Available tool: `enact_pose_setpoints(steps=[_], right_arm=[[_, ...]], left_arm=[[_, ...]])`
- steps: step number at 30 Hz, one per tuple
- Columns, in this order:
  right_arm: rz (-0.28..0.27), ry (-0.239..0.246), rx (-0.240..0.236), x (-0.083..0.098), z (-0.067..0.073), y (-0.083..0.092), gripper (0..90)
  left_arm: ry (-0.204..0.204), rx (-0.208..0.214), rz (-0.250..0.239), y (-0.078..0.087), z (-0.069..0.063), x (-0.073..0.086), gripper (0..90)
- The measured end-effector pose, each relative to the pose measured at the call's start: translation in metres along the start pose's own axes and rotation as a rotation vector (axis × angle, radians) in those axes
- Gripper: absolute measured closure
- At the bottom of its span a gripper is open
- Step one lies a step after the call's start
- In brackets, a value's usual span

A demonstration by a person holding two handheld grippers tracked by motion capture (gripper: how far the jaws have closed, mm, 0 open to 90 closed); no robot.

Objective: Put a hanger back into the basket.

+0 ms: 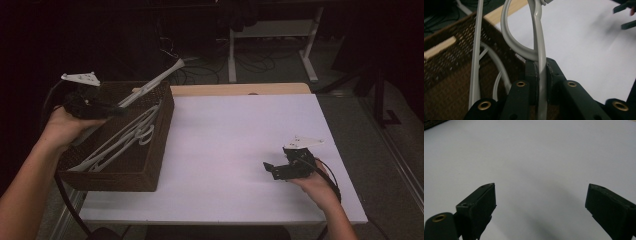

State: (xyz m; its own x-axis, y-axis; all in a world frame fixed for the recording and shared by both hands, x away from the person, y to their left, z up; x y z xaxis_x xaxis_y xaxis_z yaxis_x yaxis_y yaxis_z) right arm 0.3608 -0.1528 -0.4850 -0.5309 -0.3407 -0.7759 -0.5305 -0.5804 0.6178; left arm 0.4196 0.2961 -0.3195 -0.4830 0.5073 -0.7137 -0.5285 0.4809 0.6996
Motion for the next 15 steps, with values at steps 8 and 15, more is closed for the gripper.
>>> enact_pose_setpoints(steps=[8,15], right_arm=[[0.009,-0.003,0.006,0.002,-0.003,-0.001,9.2],[0.017,-0.005,0.005,0.003,-0.003,-0.004,9.2]], left_arm=[[0.051,-0.038,0.028,0.002,0.023,0.037,81.6],[0.079,-0.06,0.045,0.0,0.035,0.063,81.7]])
Point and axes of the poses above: each handheld gripper's, and its own axes: y roughly backward along the jaws, x roughly out of its underside, z roughly to its left, the point moved 10 cm from there along -y, roughly forward along the jaws, and after that the axes turned 7 degrees about -x, right-handed, at the moved point
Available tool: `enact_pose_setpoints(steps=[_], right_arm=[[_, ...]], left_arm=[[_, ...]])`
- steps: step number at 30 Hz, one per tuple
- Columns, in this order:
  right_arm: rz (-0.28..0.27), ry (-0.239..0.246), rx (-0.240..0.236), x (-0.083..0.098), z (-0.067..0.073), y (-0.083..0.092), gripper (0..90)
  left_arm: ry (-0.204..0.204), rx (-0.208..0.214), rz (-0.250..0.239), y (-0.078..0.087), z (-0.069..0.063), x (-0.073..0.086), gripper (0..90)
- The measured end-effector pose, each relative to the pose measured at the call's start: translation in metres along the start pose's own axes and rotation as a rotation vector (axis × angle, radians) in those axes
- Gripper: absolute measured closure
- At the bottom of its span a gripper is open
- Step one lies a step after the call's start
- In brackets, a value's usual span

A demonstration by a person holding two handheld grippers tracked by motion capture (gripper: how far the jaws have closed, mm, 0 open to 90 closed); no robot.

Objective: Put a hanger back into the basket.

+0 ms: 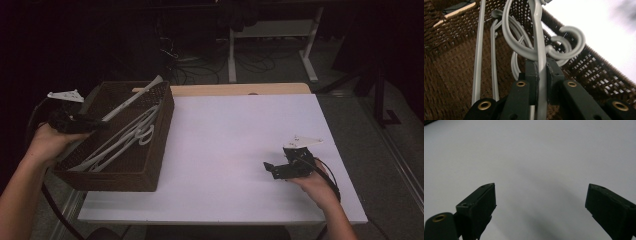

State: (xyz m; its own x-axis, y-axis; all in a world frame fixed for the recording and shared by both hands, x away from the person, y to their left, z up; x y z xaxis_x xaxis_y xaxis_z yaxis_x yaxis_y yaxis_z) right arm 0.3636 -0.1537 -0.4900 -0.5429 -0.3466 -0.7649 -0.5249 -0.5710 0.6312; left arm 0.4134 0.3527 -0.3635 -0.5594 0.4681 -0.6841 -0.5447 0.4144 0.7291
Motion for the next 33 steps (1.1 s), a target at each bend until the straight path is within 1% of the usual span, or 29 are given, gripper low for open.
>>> enact_pose_setpoints(steps=[2,6,9,11,12,13,15,17,19,21,23,24,25,26,27,28,30,33], right_arm=[[0.0,-0.002,0.0,0.0,0.0,0.0,9.2],[0.001,-0.004,0.001,0.0,0.0,0.0,9.2],[0.001,-0.006,-0.002,0.0,0.0,-0.001,9.2],[0.001,-0.008,-0.001,0.0,-0.001,-0.001,9.2],[0.0,-0.008,-0.001,0.0,-0.001,-0.001,9.2],[-0.001,-0.008,0.0,0.0,-0.001,0.0,9.2],[0.0,-0.006,0.0,0.0,-0.001,0.0,9.2],[-0.001,-0.007,0.001,0.0,-0.002,0.0,9.2],[-0.002,-0.007,0.001,0.0,-0.001,0.001,9.2],[-0.004,-0.005,0.001,-0.001,-0.001,0.001,9.2],[-0.004,-0.004,0.001,-0.001,-0.002,0.002,9.2],[-0.004,-0.004,0.001,-0.001,-0.002,0.002,9.2],[-0.004,-0.004,0.001,-0.001,-0.002,0.002,9.2],[-0.005,-0.004,0.0,-0.001,-0.002,0.002,9.2],[-0.007,-0.003,-0.001,-0.002,-0.001,0.002,9.2],[-0.007,-0.002,0.0,-0.002,-0.002,0.002,9.2],[-0.011,-0.004,0.001,-0.003,-0.002,0.003,9.2],[-0.015,0.001,0.0,-0.005,-0.002,0.006,9.2]], left_arm=[[0.013,0.006,0.0,-0.002,0.001,0.005,81.7],[0.016,0.006,-0.006,-0.002,0.001,0.011,81.7],[0.015,0.027,-0.008,-0.002,-0.002,0.012,81.7],[0.002,0.02,0.024,-0.003,-0.005,0.015,81.8],[-0.009,0.011,0.037,-0.005,-0.005,0.017,81.8],[-0.011,0.002,0.04,-0.007,-0.005,0.019,81.7],[0.005,-0.008,0.043,-0.011,-0.003,0.021,81.7],[0.008,-0.003,0.057,-0.017,-0.002,0.023,81.6],[-0.003,-0.016,0.083,-0.023,-0.002,0.027,81.5],[0.001,-0.021,0.107,-0.03,-0.002,0.031,81.1],[-0.024,-0.028,0.15,-0.037,-0.003,0.037,80.4],[-0.032,-0.036,0.157,-0.039,-0.004,0.037,77.7],[-0.037,-0.038,0.155,-0.04,-0.004,0.037,68.5],[-0.037,-0.042,0.152,-0.041,-0.004,0.037,57.0],[-0.029,-0.048,0.139,-0.041,-0.003,0.036,49.8],[-0.023,-0.044,0.124,-0.04,-0.002,0.034,44.9],[-0.007,-0.027,0.08,-0.035,-0.003,0.028,38.8],[0.011,0.014,-0.002,-0.025,-0.008,0.016,30.6]])
Point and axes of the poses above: each handheld gripper's, and its own axes: y roughly backward along the jaws, x roughly out of its underside, z roughly to its left, the point moved 10 cm from there along -y, roughly forward along the jaws, and after that the axes turned 7 degrees about -x, right-handed, at the moved point
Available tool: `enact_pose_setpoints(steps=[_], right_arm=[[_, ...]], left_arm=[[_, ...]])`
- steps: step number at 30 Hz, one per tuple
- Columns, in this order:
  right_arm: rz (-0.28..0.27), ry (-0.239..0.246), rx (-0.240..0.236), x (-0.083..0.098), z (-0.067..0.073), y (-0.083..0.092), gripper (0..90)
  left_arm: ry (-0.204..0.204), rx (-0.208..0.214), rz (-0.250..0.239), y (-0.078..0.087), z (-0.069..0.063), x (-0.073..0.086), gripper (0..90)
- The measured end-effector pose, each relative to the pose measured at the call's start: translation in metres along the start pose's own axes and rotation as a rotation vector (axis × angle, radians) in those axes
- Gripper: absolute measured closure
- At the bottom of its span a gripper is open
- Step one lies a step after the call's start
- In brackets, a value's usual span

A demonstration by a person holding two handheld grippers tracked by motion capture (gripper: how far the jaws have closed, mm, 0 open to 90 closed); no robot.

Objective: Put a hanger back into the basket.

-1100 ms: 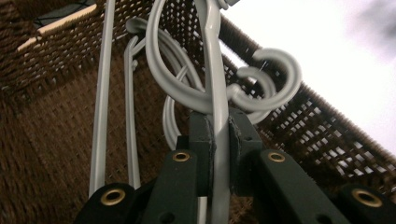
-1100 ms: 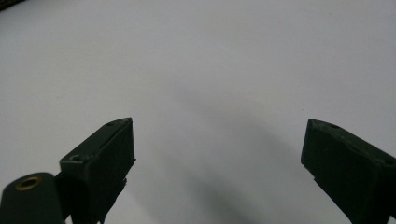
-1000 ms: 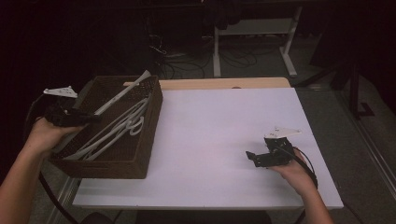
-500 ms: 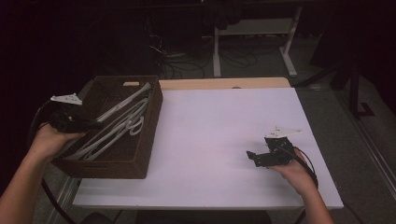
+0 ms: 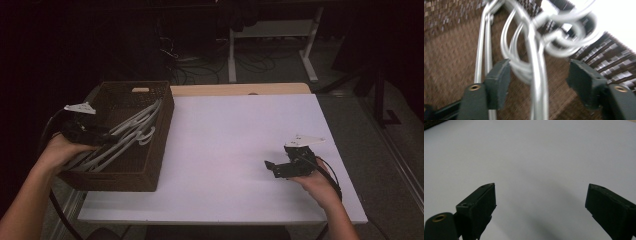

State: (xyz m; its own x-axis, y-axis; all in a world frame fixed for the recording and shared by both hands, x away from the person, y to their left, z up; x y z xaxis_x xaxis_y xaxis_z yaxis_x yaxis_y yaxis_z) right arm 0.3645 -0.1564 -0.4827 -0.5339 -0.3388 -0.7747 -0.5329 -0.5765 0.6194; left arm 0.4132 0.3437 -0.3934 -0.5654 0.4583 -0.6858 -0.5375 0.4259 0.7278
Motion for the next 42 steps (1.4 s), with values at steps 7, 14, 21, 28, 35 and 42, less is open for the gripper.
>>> enact_pose_setpoints(steps=[7,14,21,28,35,42], right_arm=[[-0.022,0.008,-0.028,-0.01,0.005,0.009,9.2],[-0.044,0.021,-0.063,-0.024,0.012,0.018,8.2],[-0.072,0.045,-0.096,-0.042,0.022,0.032,3.9],[-0.097,0.071,-0.113,-0.058,0.029,0.047,1.4],[-0.132,0.096,-0.13,-0.072,0.036,0.059,1.0],[-0.145,0.105,-0.136,-0.077,0.037,0.06,0.9]], left_arm=[[0.006,0.112,-0.187,0.023,-0.031,-0.032,18.5],[-0.034,0.185,-0.298,0.024,-0.076,-0.057,13.9],[-0.057,0.23,-0.361,0.008,-0.112,-0.069,11.3],[-0.108,0.232,-0.345,-0.008,-0.133,-0.064,3.3],[-0.142,0.232,-0.311,-0.017,-0.139,-0.052,0.0],[-0.12,0.231,-0.328,-0.012,-0.135,-0.051,0.0]])
Point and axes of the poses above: each handheld gripper's, and its own axes: y roughly backward along the jaws, x roughly out of its underside, z roughly to its left, the point moved 10 cm from there along -y, roughly forward along the jaws, and after that the axes turned 7 degrees about -x, right-handed, at the moved point
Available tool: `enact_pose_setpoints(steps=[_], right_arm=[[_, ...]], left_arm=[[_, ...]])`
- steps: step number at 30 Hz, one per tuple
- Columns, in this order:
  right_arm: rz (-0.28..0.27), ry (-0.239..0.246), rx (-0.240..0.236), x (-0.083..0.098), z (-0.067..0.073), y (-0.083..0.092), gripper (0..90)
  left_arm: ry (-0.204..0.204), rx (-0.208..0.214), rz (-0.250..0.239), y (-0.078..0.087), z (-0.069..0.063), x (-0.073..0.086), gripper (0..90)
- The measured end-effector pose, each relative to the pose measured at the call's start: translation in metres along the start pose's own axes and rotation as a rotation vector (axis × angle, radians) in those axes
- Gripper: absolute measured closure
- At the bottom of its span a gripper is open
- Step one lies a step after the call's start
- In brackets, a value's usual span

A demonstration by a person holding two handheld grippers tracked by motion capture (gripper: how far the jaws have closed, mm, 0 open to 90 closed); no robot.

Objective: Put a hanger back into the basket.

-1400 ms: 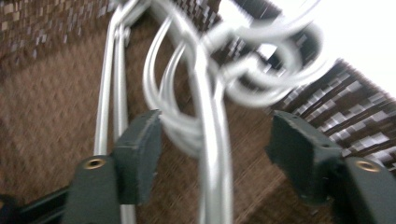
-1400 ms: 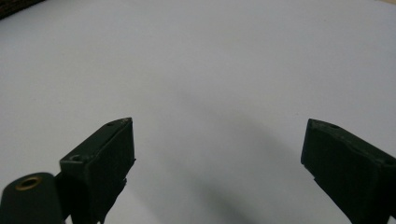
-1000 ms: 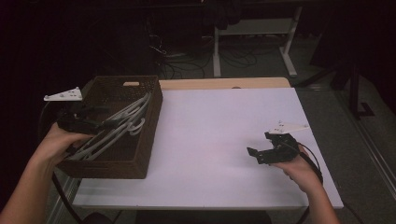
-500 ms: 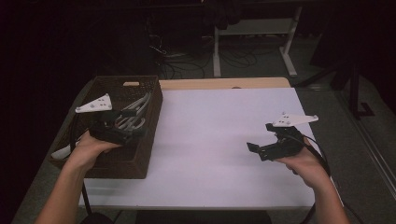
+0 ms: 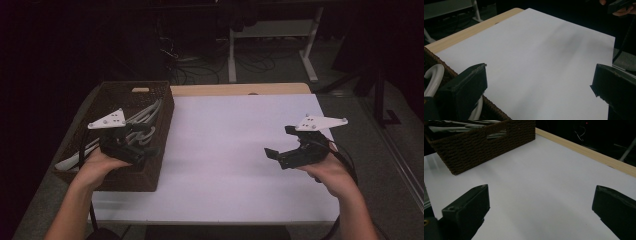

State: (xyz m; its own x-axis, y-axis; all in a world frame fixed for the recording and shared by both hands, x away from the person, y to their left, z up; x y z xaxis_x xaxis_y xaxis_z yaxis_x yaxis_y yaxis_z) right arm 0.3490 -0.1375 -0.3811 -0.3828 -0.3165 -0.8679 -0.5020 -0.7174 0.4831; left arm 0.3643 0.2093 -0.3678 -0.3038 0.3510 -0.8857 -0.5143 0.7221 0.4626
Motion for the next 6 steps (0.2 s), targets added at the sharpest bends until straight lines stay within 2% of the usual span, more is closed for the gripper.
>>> enact_pose_setpoints(steps=[3,6], right_arm=[[0.001,-0.003,-0.003,0.001,0.001,-0.001,1.0],[0.005,-0.004,-0.003,0.006,0.0,-0.003,1.0]], left_arm=[[-0.006,-0.002,-0.023,0.005,-0.005,-0.005,0.0],[-0.032,0.003,-0.062,0.013,-0.019,-0.013,0.0]])
Point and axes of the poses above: each handheld gripper's, and its own axes: y roughly backward along the jaws, x roughly out of its underside, z roughly to its left, the point moved 10 cm from there along -y, roughly forward along the jaws, and after that the axes turned 7 degrees about -x, right-handed, at the moved point
